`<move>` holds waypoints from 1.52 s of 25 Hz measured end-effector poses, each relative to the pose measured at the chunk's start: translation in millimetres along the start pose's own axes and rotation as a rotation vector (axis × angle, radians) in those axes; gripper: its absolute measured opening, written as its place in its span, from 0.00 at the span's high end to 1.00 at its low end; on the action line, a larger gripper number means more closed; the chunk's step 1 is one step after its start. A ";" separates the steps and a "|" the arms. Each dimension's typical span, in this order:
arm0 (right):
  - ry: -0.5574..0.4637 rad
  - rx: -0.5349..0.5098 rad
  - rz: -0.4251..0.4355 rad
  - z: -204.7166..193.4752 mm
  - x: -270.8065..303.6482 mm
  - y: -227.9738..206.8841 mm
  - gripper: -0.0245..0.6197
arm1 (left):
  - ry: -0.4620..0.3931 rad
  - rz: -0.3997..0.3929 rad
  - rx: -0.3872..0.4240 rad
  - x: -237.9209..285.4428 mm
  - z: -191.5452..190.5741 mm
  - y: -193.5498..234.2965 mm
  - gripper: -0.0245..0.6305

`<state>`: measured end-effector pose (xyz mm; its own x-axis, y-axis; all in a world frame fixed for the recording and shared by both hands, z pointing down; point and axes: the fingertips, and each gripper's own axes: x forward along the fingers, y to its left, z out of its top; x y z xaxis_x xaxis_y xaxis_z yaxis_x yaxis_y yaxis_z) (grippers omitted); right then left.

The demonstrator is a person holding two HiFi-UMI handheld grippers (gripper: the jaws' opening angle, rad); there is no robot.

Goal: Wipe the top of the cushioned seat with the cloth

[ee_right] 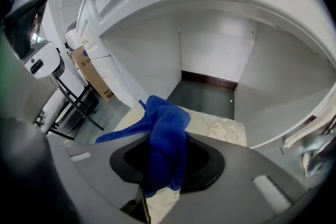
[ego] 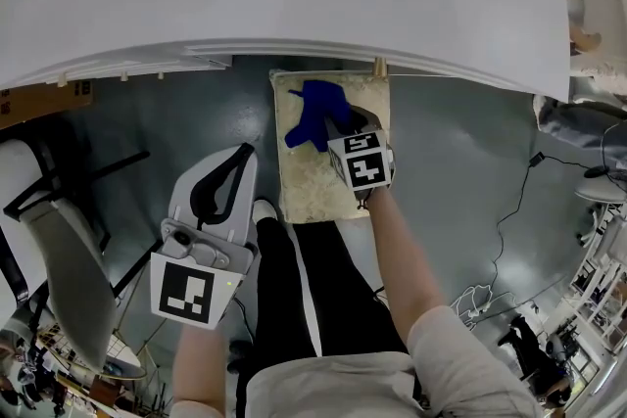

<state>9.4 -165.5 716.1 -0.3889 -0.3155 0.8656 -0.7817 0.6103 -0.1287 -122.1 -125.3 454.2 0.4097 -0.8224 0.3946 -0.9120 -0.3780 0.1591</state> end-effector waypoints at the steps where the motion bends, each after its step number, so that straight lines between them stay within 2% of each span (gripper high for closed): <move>1: 0.000 0.009 -0.008 -2.1 -1.6 -5.9 0.77 | 0.001 -0.005 0.001 1.8 0.0 -2.1 0.96; 12: 0.004 0.103 -0.090 -25.5 -23.5 -72.4 0.77 | 0.004 -0.039 0.009 20.9 6.5 -22.9 0.96; 19: 0.013 0.158 -0.131 -38.5 -29.4 -95.2 0.77 | 0.010 -0.045 0.014 18.7 3.2 -22.3 0.96; 28: 0.011 0.168 -0.115 -48.8 -34.9 -90.3 0.78 | 0.008 -0.047 0.013 11.6 0.8 -30.0 0.96; 38: 0.006 0.197 -0.110 -81.7 -50.1 -76.7 0.78 | 0.013 -0.076 0.028 3.8 -2.8 -42.2 0.96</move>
<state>128.7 -137.2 722.2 -0.2937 -0.3672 0.8826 -0.8993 0.4190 -0.1249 -82.1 -111.3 451.5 0.4773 -0.7852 0.3945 -0.8774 -0.4510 0.1638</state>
